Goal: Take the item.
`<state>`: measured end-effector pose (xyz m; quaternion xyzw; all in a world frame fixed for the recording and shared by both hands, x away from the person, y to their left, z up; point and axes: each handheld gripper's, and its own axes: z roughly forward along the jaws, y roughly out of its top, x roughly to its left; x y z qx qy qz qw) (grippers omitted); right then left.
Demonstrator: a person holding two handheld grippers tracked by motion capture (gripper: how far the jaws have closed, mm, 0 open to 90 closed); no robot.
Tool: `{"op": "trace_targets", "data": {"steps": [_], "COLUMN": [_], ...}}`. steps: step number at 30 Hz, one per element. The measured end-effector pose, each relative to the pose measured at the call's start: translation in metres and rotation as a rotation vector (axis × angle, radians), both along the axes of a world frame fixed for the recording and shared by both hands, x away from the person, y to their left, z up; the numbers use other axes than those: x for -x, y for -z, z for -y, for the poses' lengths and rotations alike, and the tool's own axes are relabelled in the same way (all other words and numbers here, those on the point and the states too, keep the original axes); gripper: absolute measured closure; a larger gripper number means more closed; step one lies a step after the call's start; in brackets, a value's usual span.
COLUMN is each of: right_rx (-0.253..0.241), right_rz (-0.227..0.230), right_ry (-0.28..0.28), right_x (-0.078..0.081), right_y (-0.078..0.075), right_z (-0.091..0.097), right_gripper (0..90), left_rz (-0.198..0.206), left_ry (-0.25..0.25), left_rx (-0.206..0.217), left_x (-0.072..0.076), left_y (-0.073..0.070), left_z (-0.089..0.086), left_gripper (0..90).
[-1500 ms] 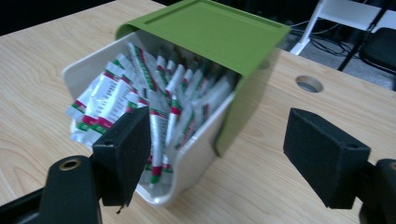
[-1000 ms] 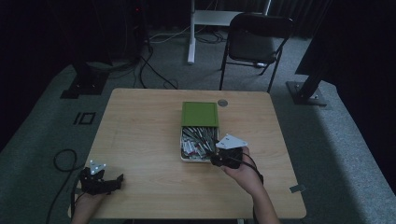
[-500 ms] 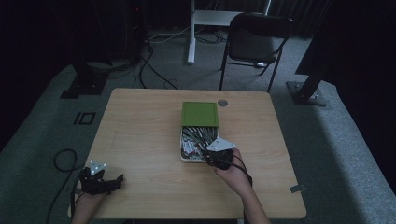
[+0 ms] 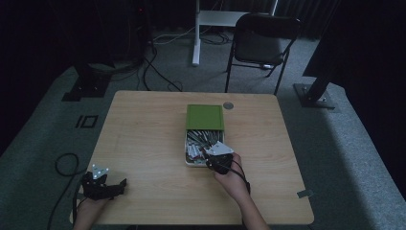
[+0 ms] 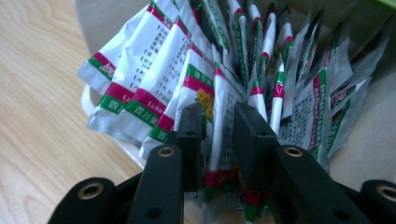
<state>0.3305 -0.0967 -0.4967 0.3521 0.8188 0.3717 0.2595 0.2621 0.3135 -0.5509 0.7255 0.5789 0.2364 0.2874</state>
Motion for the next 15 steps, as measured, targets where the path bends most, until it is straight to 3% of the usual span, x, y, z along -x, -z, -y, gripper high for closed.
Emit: {"op": "trace_targets", "data": {"steps": [6, 10, 15], "right_rx": [0.013, 0.048, 0.057], "right_rz": [0.029, 0.06, 0.046], "right_ry": [0.043, 0.073, 0.071], "right_x": [0.002, 0.002, 0.001], "right_y": [0.006, 0.013, 0.011], "right_z": [-0.004, -0.006, -0.005], "right_gripper": [75.3, 79.1, 83.9], "left_rz": [0.0, 0.0, 0.0], "left_ry": [0.0, 0.0, 0.0], "left_rx": [0.0, 0.0, 0.0], "left_x": [0.0, 0.0, 0.0], "left_y": [0.0, 0.0, 0.0], "left_z": [0.0, 0.0, 0.0], "left_gripper": [1.3, 1.3, 1.3]}}
